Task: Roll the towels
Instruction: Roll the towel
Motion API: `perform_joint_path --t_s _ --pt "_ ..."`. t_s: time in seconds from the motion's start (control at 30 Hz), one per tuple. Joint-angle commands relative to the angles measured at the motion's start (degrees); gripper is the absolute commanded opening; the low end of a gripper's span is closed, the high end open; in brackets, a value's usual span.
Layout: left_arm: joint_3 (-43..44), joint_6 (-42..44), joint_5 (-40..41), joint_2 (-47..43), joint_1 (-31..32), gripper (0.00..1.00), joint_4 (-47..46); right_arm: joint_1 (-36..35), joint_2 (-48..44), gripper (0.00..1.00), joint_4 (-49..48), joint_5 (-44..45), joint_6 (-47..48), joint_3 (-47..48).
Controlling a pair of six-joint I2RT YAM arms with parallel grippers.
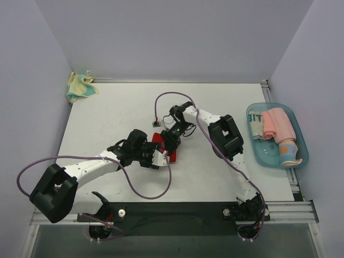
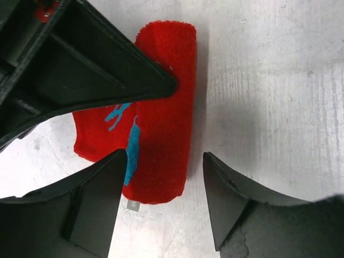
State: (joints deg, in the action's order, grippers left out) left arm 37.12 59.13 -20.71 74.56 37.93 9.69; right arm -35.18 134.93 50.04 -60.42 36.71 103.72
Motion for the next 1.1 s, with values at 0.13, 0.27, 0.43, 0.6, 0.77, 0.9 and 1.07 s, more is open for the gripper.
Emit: perform_joint_path --t_s 0.13,0.27,0.43,0.6,0.77,0.9,1.07 --pt "-0.2 3.4 1.6 5.8 1.7 0.65 -5.5 0.4 2.4 0.0 5.0 2.8 2.4 1.5" --pt "5.7 -0.6 2.2 11.7 2.2 0.42 1.5 0.5 1.9 0.0 5.0 3.3 2.8 1.2" --pt "8.1 -2.3 0.3 14.4 2.3 0.18 10.6 2.4 -0.5 0.13 4.7 4.1 1.5 2.3" --pt "11.8 -4.6 -3.3 16.3 2.3 0.05 23.1 7.1 -5.0 0.38 4.3 4.5 -2.7 5.6" --pt "17.1 -7.7 -7.3 18.3 1.6 0.02 32.5 12.4 -13.1 0.43 2.4 3.6 -4.5 3.1" --pt "23.9 -9.3 -12.0 24.4 -1.5 0.03 39.9 16.2 -22.9 0.44 0.3 5.7 -4.4 -3.6" --pt "35.4 -10.3 -17.8 36.5 -6.6 0.07 47.4 17.3 -39.1 0.58 -4.7 12.8 -4.4 -18.2"
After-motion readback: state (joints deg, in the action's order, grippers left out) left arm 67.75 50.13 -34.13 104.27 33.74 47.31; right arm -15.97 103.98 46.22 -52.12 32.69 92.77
